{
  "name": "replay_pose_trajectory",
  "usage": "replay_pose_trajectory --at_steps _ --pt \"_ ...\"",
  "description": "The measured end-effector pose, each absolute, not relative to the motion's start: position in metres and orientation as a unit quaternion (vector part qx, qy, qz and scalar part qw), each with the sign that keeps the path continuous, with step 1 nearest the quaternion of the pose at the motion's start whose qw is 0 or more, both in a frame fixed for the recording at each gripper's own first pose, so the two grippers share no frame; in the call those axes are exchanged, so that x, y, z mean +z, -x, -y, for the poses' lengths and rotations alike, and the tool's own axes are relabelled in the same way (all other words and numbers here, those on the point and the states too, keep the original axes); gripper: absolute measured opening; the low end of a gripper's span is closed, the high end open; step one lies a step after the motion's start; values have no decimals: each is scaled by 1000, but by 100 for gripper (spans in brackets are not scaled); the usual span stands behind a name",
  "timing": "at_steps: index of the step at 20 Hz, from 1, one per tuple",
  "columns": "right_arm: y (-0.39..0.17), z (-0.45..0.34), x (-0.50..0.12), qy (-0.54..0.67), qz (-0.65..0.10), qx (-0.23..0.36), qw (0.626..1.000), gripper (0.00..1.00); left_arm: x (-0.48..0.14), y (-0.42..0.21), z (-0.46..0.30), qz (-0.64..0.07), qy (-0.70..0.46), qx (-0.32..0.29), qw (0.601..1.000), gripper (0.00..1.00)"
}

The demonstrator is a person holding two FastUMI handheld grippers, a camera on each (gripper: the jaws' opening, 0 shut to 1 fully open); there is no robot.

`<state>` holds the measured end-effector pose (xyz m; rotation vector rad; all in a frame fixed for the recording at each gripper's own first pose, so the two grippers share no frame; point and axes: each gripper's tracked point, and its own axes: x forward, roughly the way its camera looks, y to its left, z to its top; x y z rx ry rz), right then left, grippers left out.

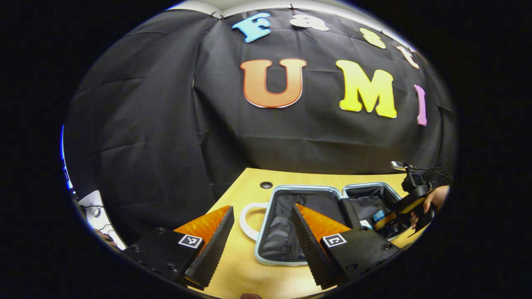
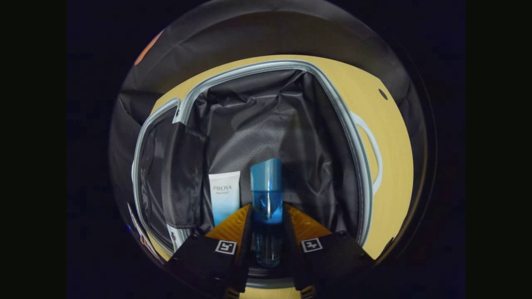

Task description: First open the suitcase, pack the skin care products into it, and then close the suitcase.

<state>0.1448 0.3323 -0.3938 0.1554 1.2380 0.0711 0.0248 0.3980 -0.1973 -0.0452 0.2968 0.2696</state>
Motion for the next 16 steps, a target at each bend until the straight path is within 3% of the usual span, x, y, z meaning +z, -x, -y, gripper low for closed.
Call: replay_pose_trajectory --at_steps 1,5,7,9,13,16 --pt "-143 -335 -393 -77 -581 39 810 42 -203 -29 -407 -147 34 141 979 89" --pt "-139 -337 -378 -80 -566 62 818 81 -240 -40 -435 -171 119 157 965 89" --pt "-138 -338 -353 -80 -543 81 832 80 -266 -49 -445 -189 163 165 954 89" --pt "-133 -341 -318 -81 -508 110 850 83 -289 -61 -451 -200 221 168 940 96" --pt "-111 -326 -233 -74 -423 156 889 80 -332 -79 -452 -218 357 165 893 96" --pt "-83 -296 -186 -68 -380 154 909 82 -347 -85 -452 -214 443 158 856 94"
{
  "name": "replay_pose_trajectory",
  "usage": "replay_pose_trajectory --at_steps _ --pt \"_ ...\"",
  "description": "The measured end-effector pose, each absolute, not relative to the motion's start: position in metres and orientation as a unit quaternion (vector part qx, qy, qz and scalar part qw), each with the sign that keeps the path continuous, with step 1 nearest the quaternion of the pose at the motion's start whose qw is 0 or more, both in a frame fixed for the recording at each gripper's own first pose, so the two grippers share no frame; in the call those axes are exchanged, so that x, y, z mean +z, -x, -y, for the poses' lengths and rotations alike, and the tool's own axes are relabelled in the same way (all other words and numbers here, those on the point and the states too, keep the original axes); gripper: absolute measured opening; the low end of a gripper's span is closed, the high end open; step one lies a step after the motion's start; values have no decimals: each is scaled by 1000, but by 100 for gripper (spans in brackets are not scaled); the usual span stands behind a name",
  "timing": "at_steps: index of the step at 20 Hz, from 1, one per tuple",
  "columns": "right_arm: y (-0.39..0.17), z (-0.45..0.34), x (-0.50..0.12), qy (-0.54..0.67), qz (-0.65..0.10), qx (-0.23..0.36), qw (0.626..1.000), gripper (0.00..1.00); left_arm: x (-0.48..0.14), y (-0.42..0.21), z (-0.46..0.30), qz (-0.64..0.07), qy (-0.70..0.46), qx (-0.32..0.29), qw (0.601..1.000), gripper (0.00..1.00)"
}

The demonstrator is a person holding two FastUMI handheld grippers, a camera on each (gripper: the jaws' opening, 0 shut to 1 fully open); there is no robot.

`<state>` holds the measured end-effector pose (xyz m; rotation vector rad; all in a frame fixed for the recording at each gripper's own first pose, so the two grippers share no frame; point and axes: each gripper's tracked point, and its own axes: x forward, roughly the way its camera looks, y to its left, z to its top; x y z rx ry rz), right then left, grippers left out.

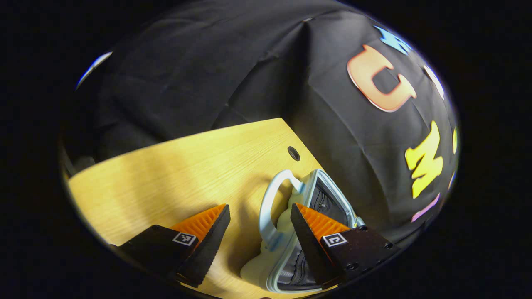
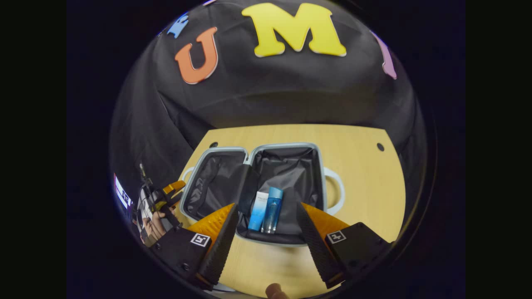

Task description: First open the suitcase, pack the skin care products into it, and then close the suitcase.

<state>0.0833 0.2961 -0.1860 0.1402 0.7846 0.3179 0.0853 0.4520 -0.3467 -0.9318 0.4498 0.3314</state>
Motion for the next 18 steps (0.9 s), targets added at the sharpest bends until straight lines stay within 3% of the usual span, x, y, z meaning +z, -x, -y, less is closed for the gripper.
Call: replay_pose_trajectory --at_steps 5,6,7,12,17,18 --pt "-48 -242 -147 -72 -346 123 927 83 -344 -107 -449 -188 546 122 807 37" --pt "-46 -232 -140 -76 -341 113 930 83 -345 -105 -450 -196 553 126 800 48" --pt "-45 -224 -134 -83 -333 106 933 79 -350 -106 -446 -203 553 120 799 25" --pt "-36 -180 -99 -89 -285 62 952 83 -342 -105 -445 -250 507 111 817 8" --pt "-18 -137 -52 -63 -213 34 974 83 -264 -117 -440 -221 368 134 893 6" --pt "-15 -131 -43 -58 -199 36 978 79 -239 -120 -434 -209 335 139 908 6"
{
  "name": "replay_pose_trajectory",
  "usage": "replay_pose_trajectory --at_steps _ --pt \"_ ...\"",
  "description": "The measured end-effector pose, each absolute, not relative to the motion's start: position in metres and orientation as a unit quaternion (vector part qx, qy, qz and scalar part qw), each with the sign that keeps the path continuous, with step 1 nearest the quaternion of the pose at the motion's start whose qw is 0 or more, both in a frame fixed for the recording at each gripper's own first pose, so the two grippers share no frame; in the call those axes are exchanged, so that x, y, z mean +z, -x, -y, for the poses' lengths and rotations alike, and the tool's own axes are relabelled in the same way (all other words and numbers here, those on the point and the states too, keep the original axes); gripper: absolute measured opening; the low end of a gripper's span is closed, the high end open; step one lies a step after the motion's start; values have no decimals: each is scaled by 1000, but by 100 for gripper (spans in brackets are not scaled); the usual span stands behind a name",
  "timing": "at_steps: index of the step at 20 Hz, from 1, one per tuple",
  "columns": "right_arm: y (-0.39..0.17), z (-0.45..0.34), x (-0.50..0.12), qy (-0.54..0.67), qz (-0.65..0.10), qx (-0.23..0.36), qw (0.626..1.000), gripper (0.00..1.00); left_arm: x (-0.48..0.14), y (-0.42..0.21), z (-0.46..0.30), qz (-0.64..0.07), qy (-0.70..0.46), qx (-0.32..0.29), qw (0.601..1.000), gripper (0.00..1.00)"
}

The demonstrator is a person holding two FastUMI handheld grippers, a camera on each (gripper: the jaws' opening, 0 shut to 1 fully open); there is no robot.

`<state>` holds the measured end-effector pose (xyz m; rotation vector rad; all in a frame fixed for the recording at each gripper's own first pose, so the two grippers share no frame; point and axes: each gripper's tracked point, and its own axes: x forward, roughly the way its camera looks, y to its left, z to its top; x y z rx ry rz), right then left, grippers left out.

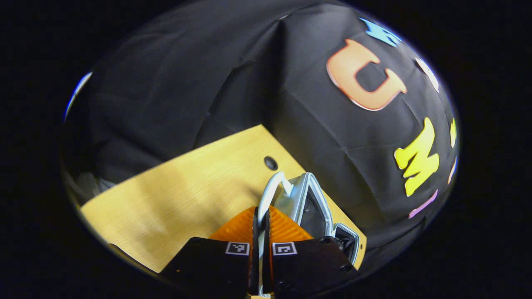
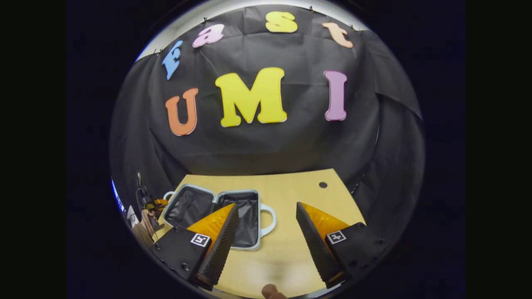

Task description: First open the suitcase, pack the skin care products into it, and then close the suitcase.

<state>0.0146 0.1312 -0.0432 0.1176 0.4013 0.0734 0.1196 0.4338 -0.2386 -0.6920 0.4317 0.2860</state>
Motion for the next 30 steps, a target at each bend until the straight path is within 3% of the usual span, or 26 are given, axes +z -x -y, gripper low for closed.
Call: replay_pose_trajectory --at_steps 1,7,12,17,21,30 --pt "-12 -122 -37 -51 -189 36 980 83 -219 -123 -423 -200 304 144 920 6" --pt "12 -78 -20 -34 -149 53 987 83 -99 -134 -310 -125 115 132 977 6" --pt "29 -39 -23 -27 -137 65 988 80 -72 -132 -187 -101 37 103 989 6" --pt "38 8 -30 -37 -138 57 988 83 -98 -142 -75 -121 0 65 991 6" --pt "44 41 -45 -28 -151 47 987 82 -153 -151 1 -164 -22 23 986 6" --pt "52 105 -93 -30 -201 14 979 82 -267 -154 75 -246 -95 10 964 6"
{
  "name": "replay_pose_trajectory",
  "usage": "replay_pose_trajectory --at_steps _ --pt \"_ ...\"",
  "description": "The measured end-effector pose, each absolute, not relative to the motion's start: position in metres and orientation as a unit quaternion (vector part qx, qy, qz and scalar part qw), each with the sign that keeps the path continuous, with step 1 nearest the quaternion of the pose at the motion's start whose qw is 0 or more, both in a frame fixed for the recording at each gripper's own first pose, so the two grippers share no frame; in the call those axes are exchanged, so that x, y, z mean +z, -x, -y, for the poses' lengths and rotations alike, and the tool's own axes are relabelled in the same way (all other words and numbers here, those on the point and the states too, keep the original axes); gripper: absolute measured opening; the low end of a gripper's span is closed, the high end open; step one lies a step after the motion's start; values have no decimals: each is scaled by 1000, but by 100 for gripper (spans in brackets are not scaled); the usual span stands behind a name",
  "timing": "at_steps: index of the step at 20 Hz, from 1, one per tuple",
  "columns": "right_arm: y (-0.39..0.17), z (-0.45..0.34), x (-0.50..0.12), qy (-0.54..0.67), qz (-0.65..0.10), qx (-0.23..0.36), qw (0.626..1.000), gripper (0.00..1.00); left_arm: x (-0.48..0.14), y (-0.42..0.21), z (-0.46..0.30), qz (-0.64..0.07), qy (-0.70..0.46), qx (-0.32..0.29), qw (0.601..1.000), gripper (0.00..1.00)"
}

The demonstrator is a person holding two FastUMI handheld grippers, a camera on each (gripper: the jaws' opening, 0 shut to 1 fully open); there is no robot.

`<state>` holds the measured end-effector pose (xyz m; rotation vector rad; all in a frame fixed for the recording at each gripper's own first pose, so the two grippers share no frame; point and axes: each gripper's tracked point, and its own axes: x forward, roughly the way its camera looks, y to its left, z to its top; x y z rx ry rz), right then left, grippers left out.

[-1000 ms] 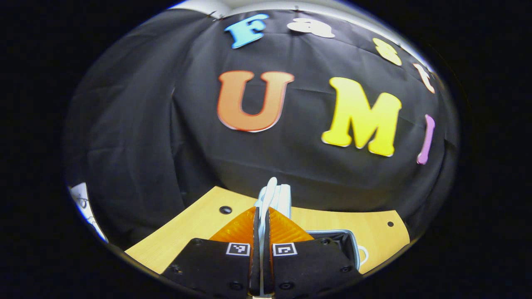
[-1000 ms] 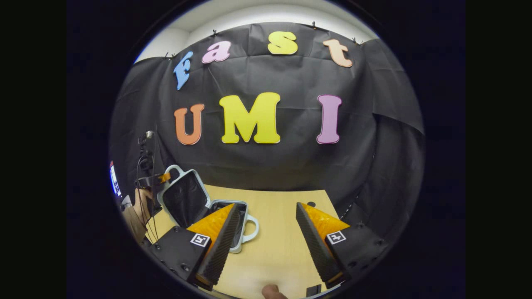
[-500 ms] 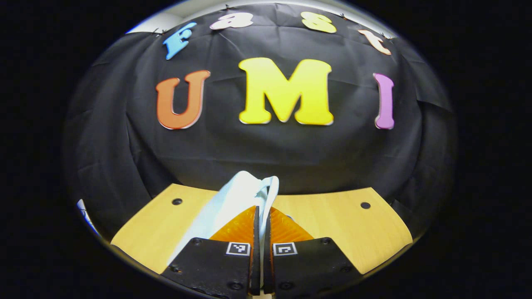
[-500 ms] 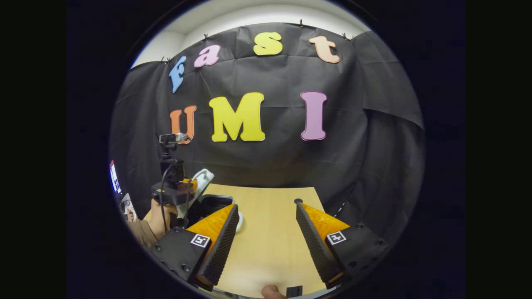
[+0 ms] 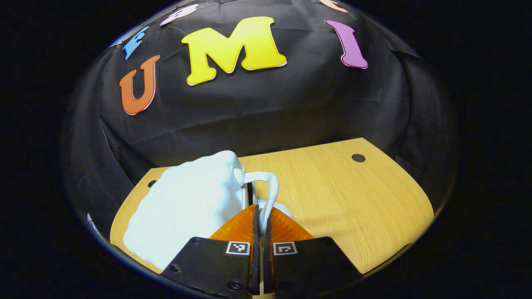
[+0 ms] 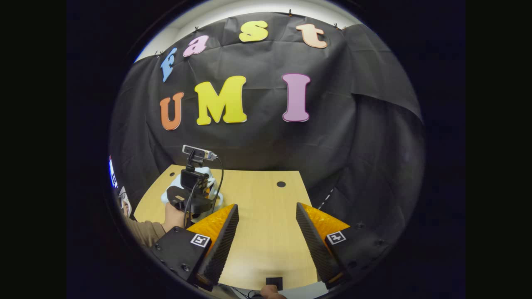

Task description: First open the suitcase, pack the skin care products into it, and then close the suitcase.

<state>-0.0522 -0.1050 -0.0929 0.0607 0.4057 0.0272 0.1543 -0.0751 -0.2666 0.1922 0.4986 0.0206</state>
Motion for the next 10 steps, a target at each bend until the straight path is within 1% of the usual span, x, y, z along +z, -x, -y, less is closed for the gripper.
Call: replay_pose_trajectory --at_steps 3,4,5,6,7,9,10 --pt "51 116 -93 -43 -204 4 978 82 -276 -157 78 -252 -124 7 960 7" --pt "48 117 -91 -48 -203 1 978 82 -280 -157 81 -258 -119 0 959 12" --pt "46 117 -88 -54 -202 -1 978 82 -282 -155 84 -266 -103 -5 958 18" --pt "44 116 -84 -59 -200 -3 978 82 -284 -153 85 -274 -91 -7 957 28" --pt "41 112 -81 -62 -197 -2 978 83 -282 -151 86 -279 -72 -8 957 29" --pt "32 107 -76 -60 -194 -11 979 82 -266 -148 88 -277 -24 -12 960 41" --pt "28 100 -74 -60 -195 -11 979 83 -249 -147 89 -265 -5 -16 964 63"
